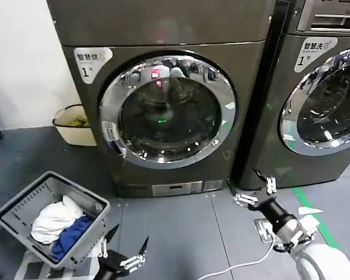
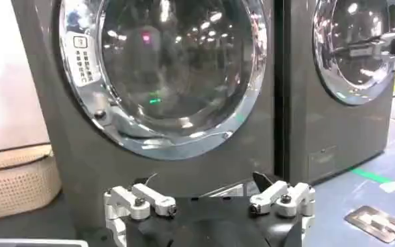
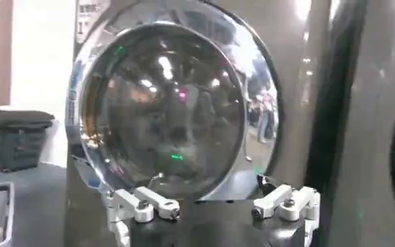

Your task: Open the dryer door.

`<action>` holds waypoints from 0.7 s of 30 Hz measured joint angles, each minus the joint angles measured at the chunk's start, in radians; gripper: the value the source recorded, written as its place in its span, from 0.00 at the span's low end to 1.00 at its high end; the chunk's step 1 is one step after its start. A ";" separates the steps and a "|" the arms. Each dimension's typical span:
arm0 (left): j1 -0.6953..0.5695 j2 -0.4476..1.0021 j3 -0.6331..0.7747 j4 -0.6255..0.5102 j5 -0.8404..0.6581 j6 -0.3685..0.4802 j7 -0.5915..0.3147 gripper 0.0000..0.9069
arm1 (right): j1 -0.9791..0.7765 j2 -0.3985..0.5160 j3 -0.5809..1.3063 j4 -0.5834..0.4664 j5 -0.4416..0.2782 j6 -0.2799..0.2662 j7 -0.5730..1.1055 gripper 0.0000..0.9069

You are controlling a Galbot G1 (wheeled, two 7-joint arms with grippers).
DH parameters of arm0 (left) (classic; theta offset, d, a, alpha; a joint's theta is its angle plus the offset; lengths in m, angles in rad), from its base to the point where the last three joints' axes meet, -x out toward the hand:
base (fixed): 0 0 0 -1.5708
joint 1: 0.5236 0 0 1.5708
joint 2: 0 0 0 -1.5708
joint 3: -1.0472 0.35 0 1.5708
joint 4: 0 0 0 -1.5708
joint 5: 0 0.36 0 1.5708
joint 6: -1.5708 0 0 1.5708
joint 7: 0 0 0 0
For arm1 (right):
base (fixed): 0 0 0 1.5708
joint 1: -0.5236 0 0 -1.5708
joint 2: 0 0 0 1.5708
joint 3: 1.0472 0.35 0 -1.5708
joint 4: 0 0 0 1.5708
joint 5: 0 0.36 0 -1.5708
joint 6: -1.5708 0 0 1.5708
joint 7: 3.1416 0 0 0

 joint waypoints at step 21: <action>0.003 -0.005 0.001 -0.002 0.004 -0.010 0.006 1.00 | 0.254 -0.088 -0.250 -0.141 0.090 0.039 -0.075 1.00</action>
